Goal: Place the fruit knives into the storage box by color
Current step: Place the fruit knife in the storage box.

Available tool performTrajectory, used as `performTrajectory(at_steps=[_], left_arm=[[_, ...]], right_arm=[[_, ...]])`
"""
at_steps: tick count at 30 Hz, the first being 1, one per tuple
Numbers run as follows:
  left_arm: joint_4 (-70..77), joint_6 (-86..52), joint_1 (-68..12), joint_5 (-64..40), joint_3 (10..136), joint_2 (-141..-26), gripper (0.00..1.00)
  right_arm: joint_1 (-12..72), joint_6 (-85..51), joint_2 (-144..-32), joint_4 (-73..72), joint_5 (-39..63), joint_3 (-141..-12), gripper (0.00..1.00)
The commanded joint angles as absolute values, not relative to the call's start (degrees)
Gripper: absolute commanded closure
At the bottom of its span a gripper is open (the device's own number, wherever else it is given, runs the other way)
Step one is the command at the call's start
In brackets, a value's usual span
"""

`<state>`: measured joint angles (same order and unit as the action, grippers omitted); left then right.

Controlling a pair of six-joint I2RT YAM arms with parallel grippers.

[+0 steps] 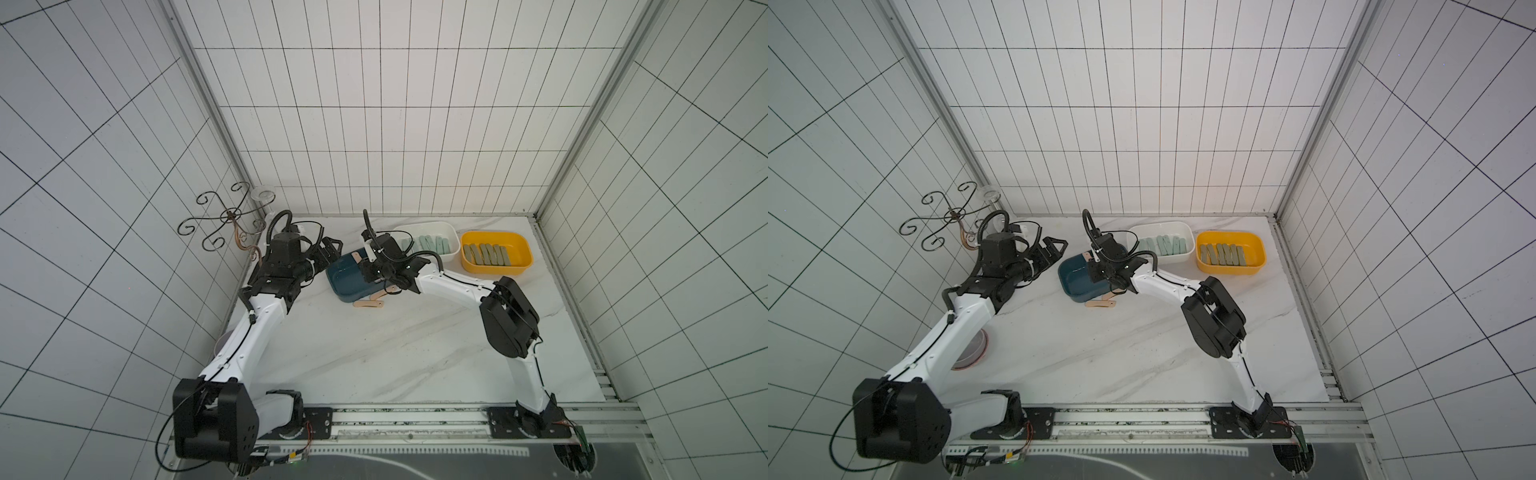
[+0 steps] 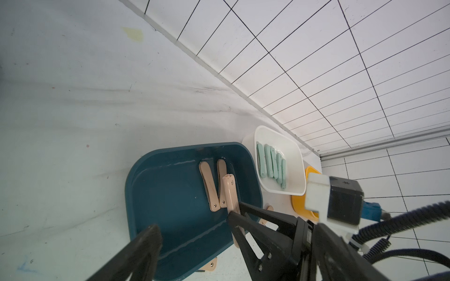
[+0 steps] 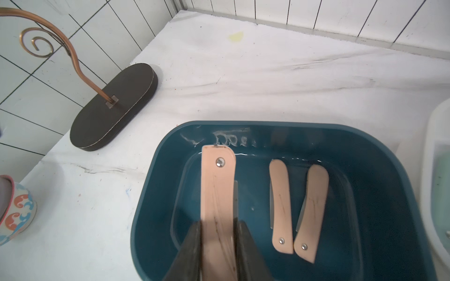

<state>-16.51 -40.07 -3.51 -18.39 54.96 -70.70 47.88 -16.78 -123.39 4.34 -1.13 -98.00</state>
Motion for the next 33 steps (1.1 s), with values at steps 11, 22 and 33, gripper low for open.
performTrajectory(at_steps=[11,22,33], left_arm=[[-14.9,-39.4,-2.3,-20.0,56.9,-71.2,0.03],[-14.9,-39.0,-1.9,-20.5,56.7,-71.0,0.03],[-14.9,-38.9,-1.7,-20.8,56.7,-71.3,0.03]], right_arm=[[47.1,-16.4,-134.6,4.1,-1.2,-112.0,0.77],[46.2,-17.3,-138.4,3.8,-2.2,-112.9,0.77],[45.0,-17.3,-140.4,4.8,-1.9,-113.9,0.75]])
